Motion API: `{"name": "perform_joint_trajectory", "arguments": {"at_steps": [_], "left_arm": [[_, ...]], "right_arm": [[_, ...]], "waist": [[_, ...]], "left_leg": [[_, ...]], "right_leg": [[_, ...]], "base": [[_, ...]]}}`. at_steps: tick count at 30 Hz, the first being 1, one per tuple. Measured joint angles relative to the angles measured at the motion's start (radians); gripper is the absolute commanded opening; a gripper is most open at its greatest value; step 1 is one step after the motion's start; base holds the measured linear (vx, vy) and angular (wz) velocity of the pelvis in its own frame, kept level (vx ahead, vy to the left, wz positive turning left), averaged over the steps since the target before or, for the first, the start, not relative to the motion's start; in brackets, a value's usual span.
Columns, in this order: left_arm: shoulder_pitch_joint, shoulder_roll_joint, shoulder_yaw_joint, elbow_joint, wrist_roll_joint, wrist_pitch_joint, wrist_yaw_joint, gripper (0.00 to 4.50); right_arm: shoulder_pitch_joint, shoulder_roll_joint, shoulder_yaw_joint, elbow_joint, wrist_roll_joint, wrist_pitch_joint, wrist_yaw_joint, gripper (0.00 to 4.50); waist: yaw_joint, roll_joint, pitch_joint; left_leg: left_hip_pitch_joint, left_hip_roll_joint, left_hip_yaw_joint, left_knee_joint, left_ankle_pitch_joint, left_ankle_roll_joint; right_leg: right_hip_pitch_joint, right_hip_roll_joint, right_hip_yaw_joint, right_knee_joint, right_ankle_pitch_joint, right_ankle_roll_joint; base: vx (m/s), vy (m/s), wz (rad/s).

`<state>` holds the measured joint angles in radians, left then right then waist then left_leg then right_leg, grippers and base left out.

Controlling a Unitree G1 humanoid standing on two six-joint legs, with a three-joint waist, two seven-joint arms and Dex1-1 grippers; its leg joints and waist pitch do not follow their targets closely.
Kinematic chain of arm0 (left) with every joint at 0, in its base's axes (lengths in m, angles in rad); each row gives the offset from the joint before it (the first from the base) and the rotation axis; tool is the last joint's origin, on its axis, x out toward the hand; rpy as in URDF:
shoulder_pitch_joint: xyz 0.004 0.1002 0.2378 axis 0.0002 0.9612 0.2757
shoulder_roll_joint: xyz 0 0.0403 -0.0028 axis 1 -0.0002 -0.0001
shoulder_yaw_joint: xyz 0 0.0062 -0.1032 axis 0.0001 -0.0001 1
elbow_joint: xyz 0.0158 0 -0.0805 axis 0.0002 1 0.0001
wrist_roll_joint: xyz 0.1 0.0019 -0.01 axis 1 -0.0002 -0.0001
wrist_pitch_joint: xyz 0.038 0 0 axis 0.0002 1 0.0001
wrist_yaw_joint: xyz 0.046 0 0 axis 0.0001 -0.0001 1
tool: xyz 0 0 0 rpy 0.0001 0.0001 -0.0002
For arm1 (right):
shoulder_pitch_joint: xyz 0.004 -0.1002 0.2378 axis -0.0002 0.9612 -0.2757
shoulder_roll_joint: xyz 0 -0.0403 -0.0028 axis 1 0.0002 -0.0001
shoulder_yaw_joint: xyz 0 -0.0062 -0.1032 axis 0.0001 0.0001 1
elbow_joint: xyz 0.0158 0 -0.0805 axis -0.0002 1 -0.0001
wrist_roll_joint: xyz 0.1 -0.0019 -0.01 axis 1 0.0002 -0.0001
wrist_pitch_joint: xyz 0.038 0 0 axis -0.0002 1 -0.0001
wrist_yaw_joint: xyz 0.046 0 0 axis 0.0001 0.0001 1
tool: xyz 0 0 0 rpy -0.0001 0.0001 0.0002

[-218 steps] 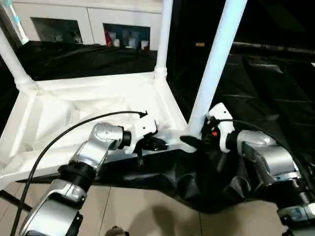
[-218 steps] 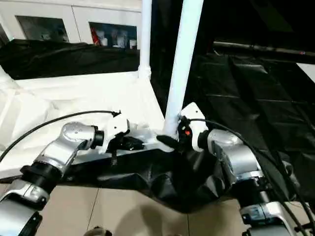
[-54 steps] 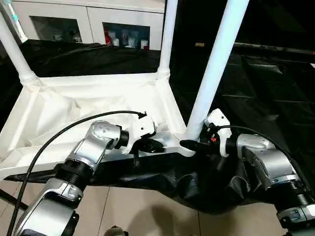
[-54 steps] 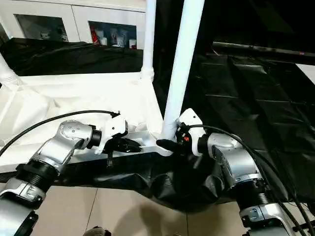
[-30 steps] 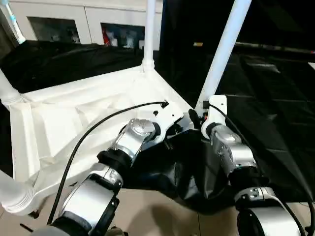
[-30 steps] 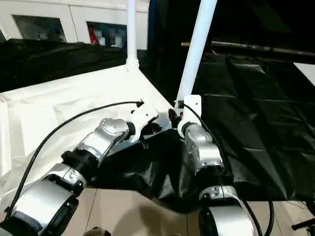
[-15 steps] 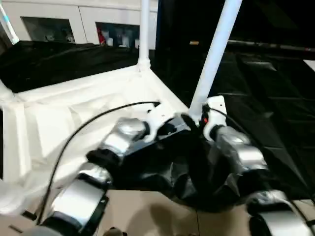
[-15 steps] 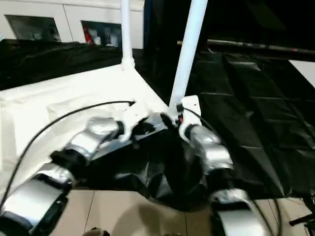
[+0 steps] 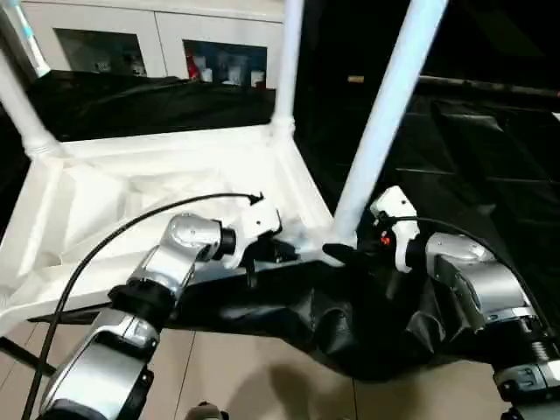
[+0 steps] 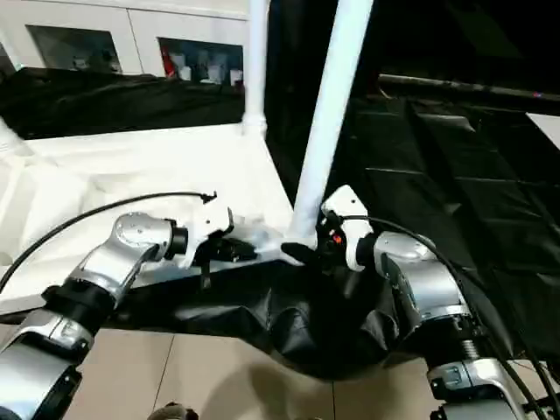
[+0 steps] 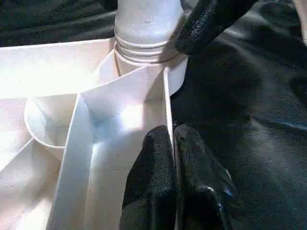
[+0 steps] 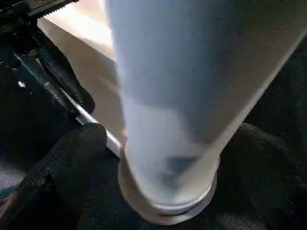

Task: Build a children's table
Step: Rotate leg to tighten

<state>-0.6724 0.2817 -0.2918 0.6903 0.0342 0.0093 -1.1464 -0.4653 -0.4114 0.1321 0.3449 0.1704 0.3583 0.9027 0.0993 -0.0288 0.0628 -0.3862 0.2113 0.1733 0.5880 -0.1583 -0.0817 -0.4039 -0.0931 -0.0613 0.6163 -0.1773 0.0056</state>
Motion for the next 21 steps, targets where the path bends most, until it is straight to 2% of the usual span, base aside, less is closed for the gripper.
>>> {"name": "perform_joint_trajectory", "arguments": {"at_steps": [3, 7, 10, 11, 14, 17, 19, 21], "left_arm": [[0.004, 0.003, 0.000, -0.008, -0.001, 0.007, -0.006, 0.00], [0.010, 0.007, 0.000, -0.023, -0.001, 0.014, -0.007, 0.00], [0.016, 0.008, 0.000, -0.039, -0.001, 0.018, -0.007, 0.00], [0.016, 0.008, 0.000, -0.039, -0.001, 0.019, -0.007, 0.00], [0.017, 0.011, 0.000, -0.039, -0.001, 0.021, -0.008, 0.00], [0.018, 0.014, 0.000, -0.039, -0.001, 0.024, -0.010, 0.00], [0.020, 0.016, 0.000, -0.042, -0.001, 0.025, -0.012, 0.00], [0.023, 0.017, 0.000, -0.047, -0.001, 0.027, -0.013, 0.00]], "right_arm": [[0.000, -0.002, 0.000, -0.010, 0.011, 0.001, 0.001, 4.42], [-0.001, -0.002, 0.006, -0.010, 0.010, 0.001, 0.007, 3.99], [-0.001, -0.002, 0.013, -0.010, 0.010, 0.001, 0.019, 3.92], [-0.001, -0.002, 0.015, -0.010, 0.009, 0.001, 0.021, 3.70], [-0.001, -0.002, 0.015, -0.010, 0.007, 0.001, 0.021, 3.60], [-0.001, -0.002, 0.015, -0.010, 0.006, 0.001, 0.021, 3.24], [-0.001, -0.002, 0.015, -0.010, 0.006, 0.001, 0.021, 3.24], [-0.001, -0.002, 0.015, -0.010, 0.006, 0.001, 0.021, 2.98]], "waist": [[0.001, 0.000, 0.000], [0.002, 0.000, 0.000], [0.002, 0.000, 0.000], [0.002, -0.001, 0.000], [0.002, -0.001, 0.000], [0.002, -0.001, 0.000], [0.002, -0.001, 0.000], [0.001, -0.001, 0.000]], "left_leg": [[0.000, 0.000, 0.000, 0.000, 0.000, 0.000], [0.000, 0.000, 0.000, 0.000, 0.000, 0.000], [-0.001, 0.000, 0.000, 0.000, 0.000, 0.000], [-0.001, 0.000, 0.000, 0.000, 0.000, 0.000], [-0.001, 0.000, 0.000, 0.000, 0.000, 0.000], [-0.001, 0.000, 0.000, 0.000, 0.000, 0.000], [0.000, 0.000, 0.000, 0.000, 0.000, 0.000], [0.000, 0.000, 0.000, 0.000, 0.000, 0.000]], "right_leg": [[0.000, 0.000, 0.000, 0.000, 0.000, 0.000], [0.000, 0.000, 0.000, 0.000, 0.000, 0.000], [0.000, 0.000, 0.000, -0.001, 0.000, 0.000], [0.000, 0.000, 0.000, -0.001, 0.000, 0.000], [0.000, 0.000, 0.000, -0.001, 0.000, 0.000], [0.000, 0.000, 0.000, 0.000, 0.000, 0.000], [0.000, 0.000, 0.000, 0.000, 0.000, 0.000], [0.000, 0.000, 0.000, 0.000, 0.000, 0.000]], "base": [[0.000, 0.000, 0.00], [0.000, 0.000, 0.00], [0.000, 0.000, 0.00], [0.000, 0.000, 0.00], [0.000, 0.000, 0.00], [0.000, 0.000, 0.00], [0.000, 0.000, 0.00], [0.000, 0.000, 0.00]]}}
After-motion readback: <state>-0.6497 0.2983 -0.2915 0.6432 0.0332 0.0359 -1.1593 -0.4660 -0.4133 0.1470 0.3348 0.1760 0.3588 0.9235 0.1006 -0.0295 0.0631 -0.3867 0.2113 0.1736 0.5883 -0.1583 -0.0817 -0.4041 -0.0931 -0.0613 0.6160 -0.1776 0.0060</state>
